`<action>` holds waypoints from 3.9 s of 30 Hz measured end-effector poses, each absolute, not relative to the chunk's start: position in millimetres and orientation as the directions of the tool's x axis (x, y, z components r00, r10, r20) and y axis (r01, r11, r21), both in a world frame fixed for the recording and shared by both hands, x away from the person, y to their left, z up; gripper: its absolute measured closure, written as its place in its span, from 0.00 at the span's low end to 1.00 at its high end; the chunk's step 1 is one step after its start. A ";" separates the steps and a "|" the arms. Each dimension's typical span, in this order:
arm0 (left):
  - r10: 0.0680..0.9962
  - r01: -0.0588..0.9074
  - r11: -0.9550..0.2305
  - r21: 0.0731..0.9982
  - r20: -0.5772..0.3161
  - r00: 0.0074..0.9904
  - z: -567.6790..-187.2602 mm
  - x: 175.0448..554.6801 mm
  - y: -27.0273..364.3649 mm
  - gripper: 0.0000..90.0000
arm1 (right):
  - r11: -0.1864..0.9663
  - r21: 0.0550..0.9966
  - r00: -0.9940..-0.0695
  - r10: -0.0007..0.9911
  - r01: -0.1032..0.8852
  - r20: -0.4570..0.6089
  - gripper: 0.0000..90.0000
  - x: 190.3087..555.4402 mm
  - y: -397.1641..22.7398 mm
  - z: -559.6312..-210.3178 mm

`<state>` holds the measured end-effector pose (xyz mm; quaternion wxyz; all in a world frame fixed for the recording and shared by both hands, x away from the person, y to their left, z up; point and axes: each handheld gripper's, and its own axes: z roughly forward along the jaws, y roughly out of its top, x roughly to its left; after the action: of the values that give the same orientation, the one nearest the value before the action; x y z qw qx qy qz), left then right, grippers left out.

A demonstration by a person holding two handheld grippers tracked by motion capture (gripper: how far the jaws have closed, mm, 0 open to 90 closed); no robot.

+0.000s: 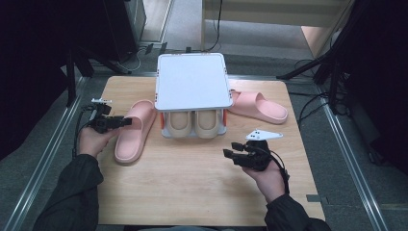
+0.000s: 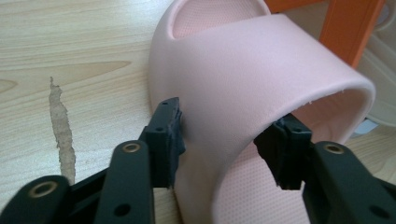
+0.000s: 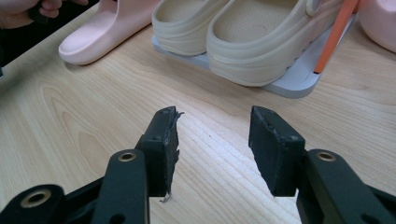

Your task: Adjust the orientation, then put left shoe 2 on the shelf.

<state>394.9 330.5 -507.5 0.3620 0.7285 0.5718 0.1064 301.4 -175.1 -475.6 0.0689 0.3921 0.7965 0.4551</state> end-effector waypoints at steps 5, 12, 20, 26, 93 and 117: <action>0.914 0.760 -0.079 0.645 -0.258 0.313 -507.8 395.6 331.8 0.68 | 0.281 0.779 -0.686 0.685 0.561 0.246 0.59 301.4 -173.7 -476.0; 0.925 0.784 -0.033 0.620 -0.278 0.259 -504.0 395.2 341.3 0.90 | 0.281 0.780 -0.687 0.684 0.560 0.247 0.59 302.1 -173.6 -475.9; 0.925 0.799 -0.004 0.601 -0.302 0.232 -499.9 393.9 343.5 0.92 | 0.277 0.781 -0.687 0.683 0.560 0.250 0.59 303.0 -174.8 -474.6; 0.926 0.811 0.015 0.585 -0.313 0.209 -496.7 388.0 345.2 0.92 | 0.286 0.782 -0.698 0.672 0.553 0.248 0.59 305.3 -170.5 -474.1; 0.928 0.786 0.000 0.618 -0.293 0.231 -313.2 475.3 259.9 0.88 | 0.306 0.792 -0.735 0.632 0.529 0.246 0.59 317.6 -157.6 -471.2; 0.922 0.793 -0.074 0.605 -0.261 0.285 -324.0 512.4 194.5 0.76 | 0.282 0.799 -0.727 0.636 0.531 0.259 0.59 319.2 -166.0 -469.2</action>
<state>512.4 194.5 -324.0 0.3388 0.7264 0.5902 0.0958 319.2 -166.0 -469.2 0.0550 0.3653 0.7987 0.4749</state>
